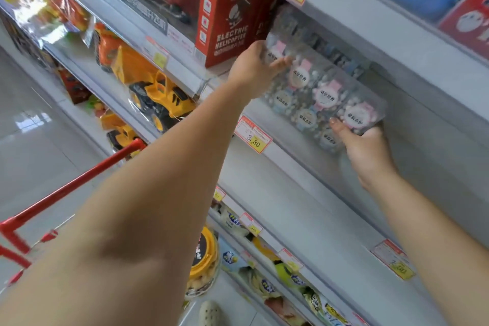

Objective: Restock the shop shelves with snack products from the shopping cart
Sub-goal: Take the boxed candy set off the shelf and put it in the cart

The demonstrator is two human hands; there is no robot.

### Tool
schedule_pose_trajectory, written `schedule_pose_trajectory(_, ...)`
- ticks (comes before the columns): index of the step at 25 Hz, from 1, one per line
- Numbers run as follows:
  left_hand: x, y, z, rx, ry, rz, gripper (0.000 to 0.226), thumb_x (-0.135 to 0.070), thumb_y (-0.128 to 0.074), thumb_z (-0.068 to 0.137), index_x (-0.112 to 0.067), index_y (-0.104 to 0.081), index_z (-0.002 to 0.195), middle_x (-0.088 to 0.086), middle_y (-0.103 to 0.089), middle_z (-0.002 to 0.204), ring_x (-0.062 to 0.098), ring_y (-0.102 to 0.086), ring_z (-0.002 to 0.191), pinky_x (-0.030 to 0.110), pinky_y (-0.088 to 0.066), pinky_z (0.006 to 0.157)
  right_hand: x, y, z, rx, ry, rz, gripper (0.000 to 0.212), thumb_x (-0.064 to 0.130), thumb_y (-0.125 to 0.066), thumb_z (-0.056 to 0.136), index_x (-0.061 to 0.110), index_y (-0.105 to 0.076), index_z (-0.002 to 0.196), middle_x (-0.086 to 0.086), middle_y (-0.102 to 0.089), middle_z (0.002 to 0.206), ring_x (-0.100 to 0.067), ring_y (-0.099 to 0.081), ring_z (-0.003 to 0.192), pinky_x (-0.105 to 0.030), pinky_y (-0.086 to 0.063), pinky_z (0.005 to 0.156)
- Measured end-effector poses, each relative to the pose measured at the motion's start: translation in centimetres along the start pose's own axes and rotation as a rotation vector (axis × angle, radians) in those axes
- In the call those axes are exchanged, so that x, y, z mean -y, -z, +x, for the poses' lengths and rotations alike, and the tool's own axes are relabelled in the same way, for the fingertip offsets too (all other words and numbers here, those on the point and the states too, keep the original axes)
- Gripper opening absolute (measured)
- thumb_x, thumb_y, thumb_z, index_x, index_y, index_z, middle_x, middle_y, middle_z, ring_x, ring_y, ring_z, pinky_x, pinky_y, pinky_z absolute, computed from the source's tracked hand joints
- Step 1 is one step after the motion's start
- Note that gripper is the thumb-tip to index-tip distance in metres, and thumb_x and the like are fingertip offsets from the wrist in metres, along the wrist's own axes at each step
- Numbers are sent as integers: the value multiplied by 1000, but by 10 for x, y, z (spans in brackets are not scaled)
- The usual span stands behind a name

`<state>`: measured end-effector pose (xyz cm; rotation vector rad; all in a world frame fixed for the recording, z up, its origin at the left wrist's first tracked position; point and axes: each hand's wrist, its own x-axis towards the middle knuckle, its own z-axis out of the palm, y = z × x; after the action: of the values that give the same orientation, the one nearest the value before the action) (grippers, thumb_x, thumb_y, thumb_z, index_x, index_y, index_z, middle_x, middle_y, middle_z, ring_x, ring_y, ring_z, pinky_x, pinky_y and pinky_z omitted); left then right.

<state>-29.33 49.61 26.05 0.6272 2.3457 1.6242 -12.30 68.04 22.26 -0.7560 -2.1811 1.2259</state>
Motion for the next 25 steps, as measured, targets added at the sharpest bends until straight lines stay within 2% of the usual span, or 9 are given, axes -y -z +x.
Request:
schedule_pose_trajectory(3, 1, -21, 11, -73, -6, -111, 75, -41, -61, 97, -17, -22, 156, 8, -34, 158, 24, -40, 140, 29, -37, 109, -7, -12, 17, -58, -1, -105, 83, 65, -71, 58, 15, -55, 123, 6, -69, 112, -10, -66, 103, -29, -52, 90)
schedule_pose_trajectory(6, -7, -47, 9, -127, 61, -225, 75, -34, -49, 103, -12, -5, 159, 14, -3, 166, 30, -13, 152, 38, -17, 122, -5, -29, 33, -80, -9, -73, 85, 63, -71, 61, 13, -51, 127, 2, -69, 113, -11, -67, 101, -32, -55, 89)
schedule_pose_trajectory(9, -5, -63, 10, -54, 60, -287, 62, -27, -36, 108, -13, -4, 159, 13, 11, 166, 28, 3, 154, 34, -5, 122, -2, -44, 48, -83, -38, 1, 88, 50, -71, 67, 10, -40, 139, -1, -66, 122, -10, -66, 105, -35, -51, 97)
schedule_pose_trajectory(11, -2, -64, 13, 21, 57, -253, 55, -23, -31, 109, -14, -10, 159, 13, 12, 166, 31, 5, 153, 39, -7, 123, 0, -52, 58, -96, -59, 29, 103, 54, -69, 64, 7, -30, 146, -5, -62, 129, -15, -62, 113, -39, -48, 103)
schedule_pose_trajectory(13, -2, -63, 15, 46, 92, -344, 58, -29, -29, 109, -16, -3, 160, 9, 14, 166, 30, 2, 154, 38, -10, 123, 0, -57, 68, -94, -68, 48, 110, 59, -68, 60, 7, -27, 148, -6, -60, 132, -18, -60, 118, -42, -46, 105)
schedule_pose_trajectory(18, -1, -65, 19, 29, 113, -384, 64, -33, -31, 108, -17, 4, 159, 5, 16, 166, 26, -1, 154, 32, -11, 119, -7, -60, 81, -102, -65, 57, 73, 35, -71, 81, 9, -36, 140, -4, -63, 125, -16, -62, 109, -37, -47, 103)
schedule_pose_trajectory(20, 0, -64, 23, 21, 133, -402, 63, -32, -32, 108, -18, 2, 159, 6, 14, 167, 27, -3, 154, 34, -13, 120, -9, -62, 82, -118, -72, 36, 77, 35, -70, 84, 6, -32, 143, -7, -61, 130, -19, -60, 114, -35, -46, 103)
schedule_pose_trajectory(23, -3, -59, 21, 44, 162, -433, 59, -33, -34, 105, -12, -20, 158, 11, -12, 166, 31, -18, 151, 41, -24, 119, 0, -56, 72, -66, -133, -8, 70, 41, -73, 76, 10, -48, 132, -5, -66, 119, -19, -64, 106, -33, -50, 93)
schedule_pose_trajectory(25, -6, -51, 8, 40, 181, -507, 57, -36, -38, 103, -15, -29, 156, 8, -29, 161, 29, -30, 146, 38, -29, 117, 11, -47, 53, -57, -170, -86, 81, 51, -74, 67, 10, -49, 132, -8, -64, 125, -25, -61, 114, -39, -49, 99)
